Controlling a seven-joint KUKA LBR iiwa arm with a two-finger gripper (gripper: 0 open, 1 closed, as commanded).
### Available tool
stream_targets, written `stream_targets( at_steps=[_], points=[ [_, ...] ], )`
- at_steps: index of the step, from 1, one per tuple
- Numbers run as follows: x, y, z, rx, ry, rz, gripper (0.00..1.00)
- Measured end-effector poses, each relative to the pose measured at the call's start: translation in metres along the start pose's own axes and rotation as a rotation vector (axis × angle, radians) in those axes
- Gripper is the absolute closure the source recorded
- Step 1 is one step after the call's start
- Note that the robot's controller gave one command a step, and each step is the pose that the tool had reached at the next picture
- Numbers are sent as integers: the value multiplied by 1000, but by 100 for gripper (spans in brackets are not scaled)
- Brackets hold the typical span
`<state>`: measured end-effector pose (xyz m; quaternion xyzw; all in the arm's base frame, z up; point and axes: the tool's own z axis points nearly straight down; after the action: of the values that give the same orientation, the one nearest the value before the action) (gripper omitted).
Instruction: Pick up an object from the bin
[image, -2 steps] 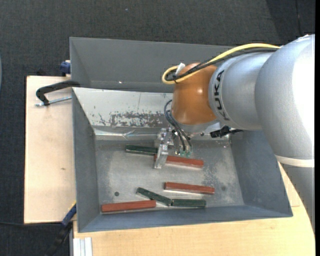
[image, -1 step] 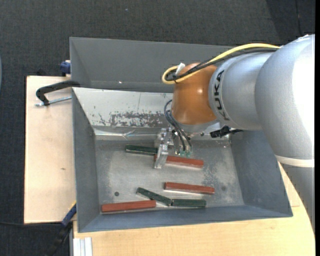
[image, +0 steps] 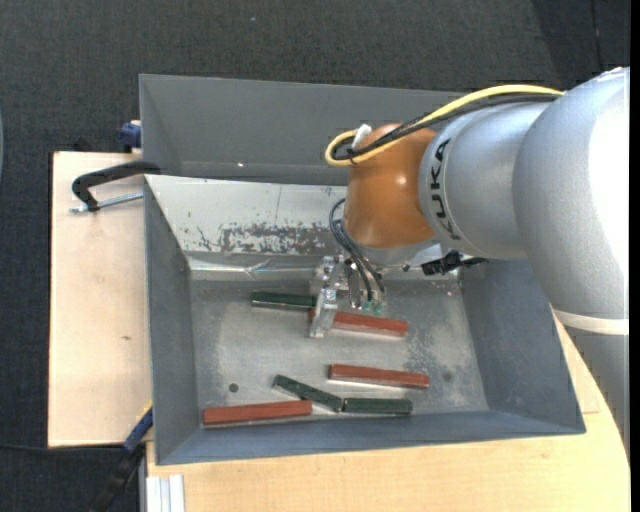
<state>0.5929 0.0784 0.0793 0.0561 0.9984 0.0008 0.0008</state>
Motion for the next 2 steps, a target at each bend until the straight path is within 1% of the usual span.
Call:
stream_targets(
  at_steps=[1,2],
  points=[
    [0,0,-14,0,2,0,100],
    [-1,0,-29,0,-1,0,100]
  ],
)
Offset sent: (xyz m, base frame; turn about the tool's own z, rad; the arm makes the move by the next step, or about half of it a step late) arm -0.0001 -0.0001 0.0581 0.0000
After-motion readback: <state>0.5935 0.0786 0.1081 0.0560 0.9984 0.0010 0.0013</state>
